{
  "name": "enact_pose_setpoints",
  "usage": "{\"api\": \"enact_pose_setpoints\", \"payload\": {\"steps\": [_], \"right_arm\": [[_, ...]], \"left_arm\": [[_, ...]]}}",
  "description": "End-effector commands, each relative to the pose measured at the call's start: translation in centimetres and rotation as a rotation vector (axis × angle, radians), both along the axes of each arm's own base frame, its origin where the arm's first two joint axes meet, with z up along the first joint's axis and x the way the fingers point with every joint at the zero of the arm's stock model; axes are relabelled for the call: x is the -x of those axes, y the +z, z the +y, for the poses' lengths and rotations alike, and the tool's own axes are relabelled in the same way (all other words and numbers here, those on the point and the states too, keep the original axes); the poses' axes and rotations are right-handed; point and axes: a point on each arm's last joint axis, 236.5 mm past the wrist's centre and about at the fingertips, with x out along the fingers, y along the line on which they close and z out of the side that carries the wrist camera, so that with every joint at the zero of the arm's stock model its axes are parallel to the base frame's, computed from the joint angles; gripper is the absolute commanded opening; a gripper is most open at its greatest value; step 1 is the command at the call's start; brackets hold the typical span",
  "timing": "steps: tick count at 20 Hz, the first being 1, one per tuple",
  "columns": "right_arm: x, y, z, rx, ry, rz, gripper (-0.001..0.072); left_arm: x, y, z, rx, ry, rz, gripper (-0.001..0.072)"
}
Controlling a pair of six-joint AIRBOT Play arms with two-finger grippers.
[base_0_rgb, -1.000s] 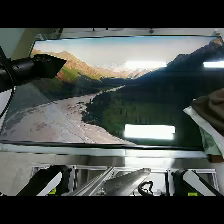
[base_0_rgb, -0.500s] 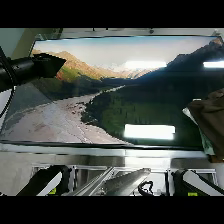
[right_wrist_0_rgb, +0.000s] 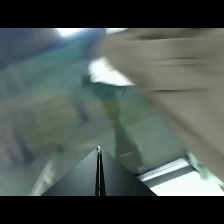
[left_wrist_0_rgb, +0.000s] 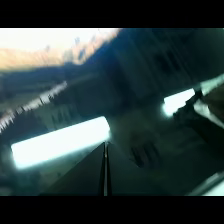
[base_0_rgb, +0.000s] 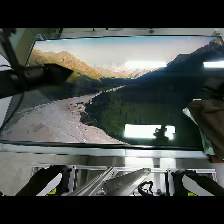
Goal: Fold the shirts.
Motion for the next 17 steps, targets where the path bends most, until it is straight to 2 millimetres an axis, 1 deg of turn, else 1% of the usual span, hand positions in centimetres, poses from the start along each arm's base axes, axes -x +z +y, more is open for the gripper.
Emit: {"api": "enact_pose_setpoints", "payload": {"steps": [1, 2, 3, 4, 5, 6, 7, 9, 11, 17], "right_arm": [[1.0, -2.7, 10.6, 0.029, 0.324, -0.011, 0.0026], [2.1, -4.2, 13.1, 0.027, 0.394, -0.004, 0.0024], [3.6, -6.1, 15.3, 0.022, 0.45, 0.007, 0.0024], [5.0, -7.7, 16.9, 0.017, 0.5, 0.015, 0.0024], [6.0, -8.8, 18.3, -0.001, 0.54, 0.025, 0.0024], [6.7, -9.3, 19.4, -0.028, 0.562, 0.03, 0.0024], [6.9, -9.4, 20.5, -0.049, 0.583, 0.022, 0.0024], [7.0, -9.2, 21.6, -0.058, 0.62, -0.003, 0.0026], [7.7, -9.3, 22.3, -0.096, 0.617, 0.017, 0.0027], [7.7, -9.3, 22.3, -0.095, 0.616, 0.018, 0.0027]], "left_arm": [[3.8, -6.4, -4.0, -0.018, -0.115, 0.136, 0.0012], [5.4, -8.5, -5.2, -0.023, -0.148, 0.175, 0.0012], [6.5, -10.2, -5.8, -0.033, -0.16, 0.208, 0.0013], [7.4, -11.6, -6.2, -0.05, -0.165, 0.23, 0.0013], [8.0, -12.5, -6.2, -0.062, -0.162, 0.245, 0.0012], [8.3, -13.0, -6.2, -0.068, -0.159, 0.257, 0.0012], [8.6, -13.2, -6.3, -0.066, -0.16, 0.264, 0.0012], [8.8, -13.1, -6.2, -0.055, -0.15, 0.265, 0.0013], [8.6, -12.9, -6.2, -0.052, -0.146, 0.254, 0.0013], [8.5, -12.9, -6.2, -0.05, -0.144, 0.252, 0.0013]]}}
